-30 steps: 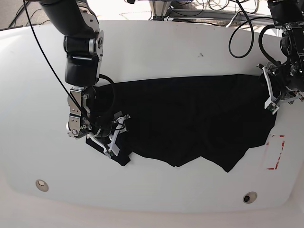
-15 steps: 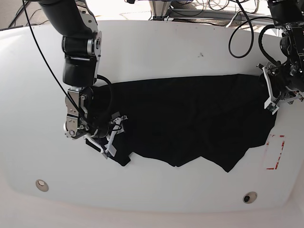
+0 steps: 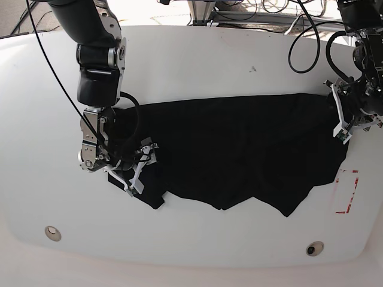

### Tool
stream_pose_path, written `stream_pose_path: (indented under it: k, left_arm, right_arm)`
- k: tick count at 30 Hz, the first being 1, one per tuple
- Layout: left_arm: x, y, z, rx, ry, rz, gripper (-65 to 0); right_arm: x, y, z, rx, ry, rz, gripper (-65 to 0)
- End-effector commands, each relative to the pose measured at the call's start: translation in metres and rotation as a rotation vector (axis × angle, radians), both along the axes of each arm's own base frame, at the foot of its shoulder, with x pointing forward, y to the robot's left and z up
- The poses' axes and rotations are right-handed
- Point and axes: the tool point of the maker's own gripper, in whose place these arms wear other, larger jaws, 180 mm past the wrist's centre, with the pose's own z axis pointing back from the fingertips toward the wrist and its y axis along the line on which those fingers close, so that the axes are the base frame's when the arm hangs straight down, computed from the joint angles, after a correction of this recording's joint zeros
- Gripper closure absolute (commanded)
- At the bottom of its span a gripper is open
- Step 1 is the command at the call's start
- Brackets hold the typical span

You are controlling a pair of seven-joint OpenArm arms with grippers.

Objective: Layout the t-shirt on the table in an organized manner, then fold the t-shirt properly
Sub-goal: 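Hold the shirt corner with the right gripper and adjust its grip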

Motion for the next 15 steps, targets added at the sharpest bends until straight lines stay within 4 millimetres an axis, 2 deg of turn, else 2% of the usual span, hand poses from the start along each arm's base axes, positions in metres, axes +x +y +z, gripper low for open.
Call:
stream_pose_path:
  k: [1, 6, 11, 15]
  left_arm:
    - [0.007, 0.004, 0.011, 0.017, -0.034, -0.006, -35.3]
    - [0.007, 0.004, 0.011, 0.017, -0.034, -0.006, -35.3]
    - [0.007, 0.004, 0.011, 0.016, -0.035, -0.007, -35.3]
    - [0.007, 0.004, 0.011, 0.014, -0.035, -0.007, -35.3]
  right_arm:
    - [0.013, 0.002, 0.016, 0.016, -0.054, -0.002, -40.6]
    - [0.006, 0.018, 0.011, 0.038, -0.043, 0.013, -34.1]
    - [0.009, 0.020, 0.021, 0.033, -0.078, 0.017, -27.4]
    - [0.007, 0.022, 0.020, 0.025, -0.061, 0.026, -24.1]
